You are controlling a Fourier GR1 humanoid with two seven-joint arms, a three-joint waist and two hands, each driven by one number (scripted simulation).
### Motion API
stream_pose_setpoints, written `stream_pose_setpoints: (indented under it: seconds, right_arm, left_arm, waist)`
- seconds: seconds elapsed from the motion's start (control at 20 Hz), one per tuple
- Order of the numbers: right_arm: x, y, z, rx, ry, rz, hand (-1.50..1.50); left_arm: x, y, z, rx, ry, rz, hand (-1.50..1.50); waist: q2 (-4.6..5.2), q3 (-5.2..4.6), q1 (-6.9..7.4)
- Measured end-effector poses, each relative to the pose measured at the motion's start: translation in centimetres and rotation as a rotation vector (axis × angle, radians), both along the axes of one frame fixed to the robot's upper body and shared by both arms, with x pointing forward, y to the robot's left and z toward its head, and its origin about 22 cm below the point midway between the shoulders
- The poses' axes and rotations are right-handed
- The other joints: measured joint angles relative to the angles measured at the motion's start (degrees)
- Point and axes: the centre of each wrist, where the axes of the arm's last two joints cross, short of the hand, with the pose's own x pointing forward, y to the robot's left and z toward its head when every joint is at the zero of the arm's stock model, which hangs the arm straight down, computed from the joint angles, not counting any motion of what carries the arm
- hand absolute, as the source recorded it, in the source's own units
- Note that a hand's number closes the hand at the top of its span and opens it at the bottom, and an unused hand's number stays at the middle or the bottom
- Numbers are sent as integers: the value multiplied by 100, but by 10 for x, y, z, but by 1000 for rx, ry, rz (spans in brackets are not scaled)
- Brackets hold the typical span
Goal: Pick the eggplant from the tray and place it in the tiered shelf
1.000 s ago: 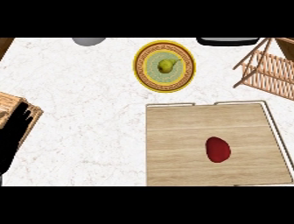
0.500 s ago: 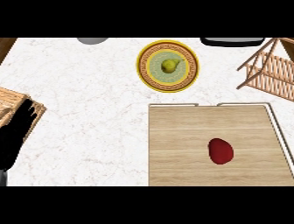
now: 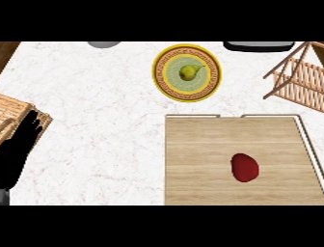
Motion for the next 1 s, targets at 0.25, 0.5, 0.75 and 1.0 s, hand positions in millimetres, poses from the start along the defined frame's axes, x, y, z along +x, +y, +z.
stream_pose_setpoints:
  seconds: [0.25, 0.5, 0.75, 1.0]
  right_arm:
    - [25, -7, -10, -43, 16, -53, 150]
    - [47, -20, -30, -41, 20, -74, 150]
    - [70, -25, -55, 10, 31, -77, 150]
    - [86, -29, -71, 65, 45, -134, -150]
  left_arm:
    - [7, -3, 5, -2, -2, -10, 0]
    - [8, -4, 4, 0, -3, -15, 0]
    - [7, -6, 2, 7, -2, -25, 0]
    - [8, -2, 0, 2, -7, -24, 0]
  waist:
    - [17, 1, 58]
    - [25, 2, 83]
    - [31, 4, 103]
    - [40, 5, 116]
